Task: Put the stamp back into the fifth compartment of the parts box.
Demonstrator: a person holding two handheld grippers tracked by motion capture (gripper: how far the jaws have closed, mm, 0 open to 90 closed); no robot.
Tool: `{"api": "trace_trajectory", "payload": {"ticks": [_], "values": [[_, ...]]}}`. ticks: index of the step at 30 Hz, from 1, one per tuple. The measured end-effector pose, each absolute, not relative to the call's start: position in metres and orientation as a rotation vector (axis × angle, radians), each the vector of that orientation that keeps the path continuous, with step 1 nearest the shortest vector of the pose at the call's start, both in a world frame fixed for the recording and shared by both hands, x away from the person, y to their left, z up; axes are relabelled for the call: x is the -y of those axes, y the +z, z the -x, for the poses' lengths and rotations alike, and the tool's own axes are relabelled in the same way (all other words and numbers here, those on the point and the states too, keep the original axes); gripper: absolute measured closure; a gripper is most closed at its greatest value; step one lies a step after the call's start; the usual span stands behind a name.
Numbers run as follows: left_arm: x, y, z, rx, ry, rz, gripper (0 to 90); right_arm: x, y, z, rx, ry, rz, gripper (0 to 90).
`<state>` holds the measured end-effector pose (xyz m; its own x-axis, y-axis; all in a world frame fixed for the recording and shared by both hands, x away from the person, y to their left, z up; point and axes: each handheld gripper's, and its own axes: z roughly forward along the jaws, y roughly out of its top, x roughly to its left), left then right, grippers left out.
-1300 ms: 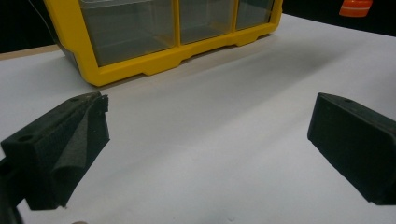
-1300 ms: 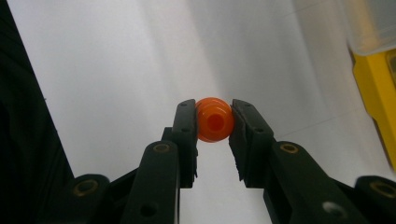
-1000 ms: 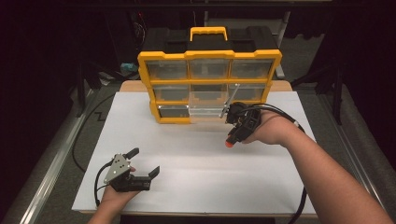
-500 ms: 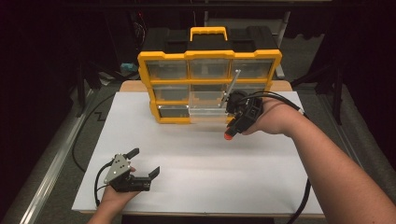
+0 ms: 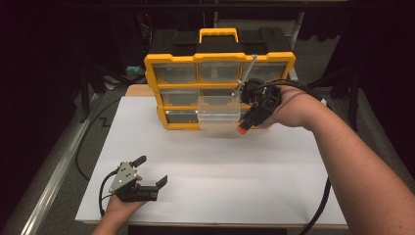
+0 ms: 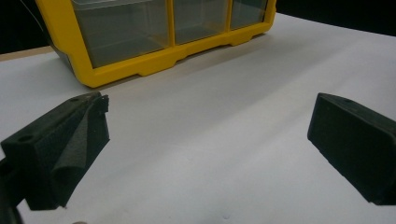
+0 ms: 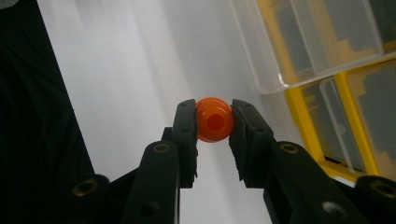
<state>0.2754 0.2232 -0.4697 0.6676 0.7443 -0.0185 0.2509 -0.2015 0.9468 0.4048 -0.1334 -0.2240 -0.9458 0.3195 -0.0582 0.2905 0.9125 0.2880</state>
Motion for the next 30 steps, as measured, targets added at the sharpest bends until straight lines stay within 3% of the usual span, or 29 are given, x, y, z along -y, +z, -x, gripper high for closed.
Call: {"api": "trace_trajectory", "payload": {"ticks": [30], "values": [[-0.225, -0.469, -0.275, -0.794, 0.550, -1.751, 0.2, 0.085, -0.211, -0.453, -2.948, 0.431, -0.474, 73.7]]}}
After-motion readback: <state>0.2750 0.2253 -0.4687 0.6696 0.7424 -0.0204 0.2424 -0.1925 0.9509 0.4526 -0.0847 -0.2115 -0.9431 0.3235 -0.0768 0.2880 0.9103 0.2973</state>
